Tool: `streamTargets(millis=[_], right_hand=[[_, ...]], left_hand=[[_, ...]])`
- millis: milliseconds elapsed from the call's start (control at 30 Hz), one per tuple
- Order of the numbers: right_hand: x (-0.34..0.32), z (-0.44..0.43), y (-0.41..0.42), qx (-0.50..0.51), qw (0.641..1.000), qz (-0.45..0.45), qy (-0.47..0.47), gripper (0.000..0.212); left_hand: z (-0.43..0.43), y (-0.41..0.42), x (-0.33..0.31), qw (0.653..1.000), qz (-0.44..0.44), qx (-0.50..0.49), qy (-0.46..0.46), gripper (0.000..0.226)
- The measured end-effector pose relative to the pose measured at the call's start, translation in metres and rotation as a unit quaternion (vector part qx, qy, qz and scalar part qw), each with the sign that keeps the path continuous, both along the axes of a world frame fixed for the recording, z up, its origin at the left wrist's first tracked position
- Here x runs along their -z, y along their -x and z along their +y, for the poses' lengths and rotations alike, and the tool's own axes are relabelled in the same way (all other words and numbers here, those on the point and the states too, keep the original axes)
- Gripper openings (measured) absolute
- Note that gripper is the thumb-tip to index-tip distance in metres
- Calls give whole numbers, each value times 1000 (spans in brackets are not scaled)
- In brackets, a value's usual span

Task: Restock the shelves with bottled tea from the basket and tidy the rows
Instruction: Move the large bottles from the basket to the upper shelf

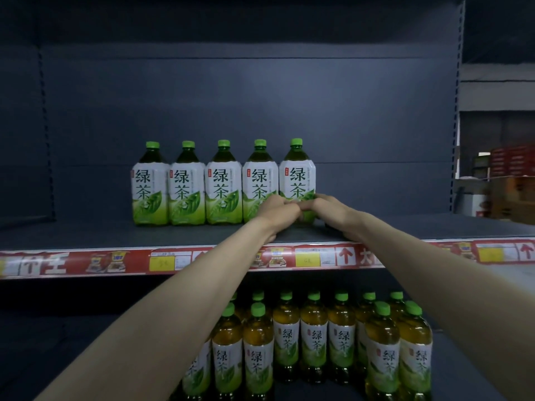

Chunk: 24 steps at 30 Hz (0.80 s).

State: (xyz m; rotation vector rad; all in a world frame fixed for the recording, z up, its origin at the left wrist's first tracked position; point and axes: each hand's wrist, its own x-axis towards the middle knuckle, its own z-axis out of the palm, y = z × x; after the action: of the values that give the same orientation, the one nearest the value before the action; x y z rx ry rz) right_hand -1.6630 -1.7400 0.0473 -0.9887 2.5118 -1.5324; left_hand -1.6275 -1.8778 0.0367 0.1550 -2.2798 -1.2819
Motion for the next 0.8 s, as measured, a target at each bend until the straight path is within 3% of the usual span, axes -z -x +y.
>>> streamTargets(millis=[133, 233, 333, 533, 800], right_hand=[[0, 0, -3, 20, 1000, 4, -1, 46], [-2, 1, -5, 100, 994, 34, 18, 55], [-7, 8, -16, 157, 981, 93, 61, 36], [-20, 28, -54, 157, 973, 141, 99, 13], [27, 46, -123, 109, 972, 151, 142, 20]], left_hand=[[0, -2, 0, 1000, 9, 10, -1, 17], [1, -6, 0, 1000, 24, 11, -8, 25], [4, -14, -6, 999, 37, 13, 9, 46], [19, -49, -27, 998, 53, 34, 2, 55], [48, -143, 15, 984, 167, 49, -46, 18]])
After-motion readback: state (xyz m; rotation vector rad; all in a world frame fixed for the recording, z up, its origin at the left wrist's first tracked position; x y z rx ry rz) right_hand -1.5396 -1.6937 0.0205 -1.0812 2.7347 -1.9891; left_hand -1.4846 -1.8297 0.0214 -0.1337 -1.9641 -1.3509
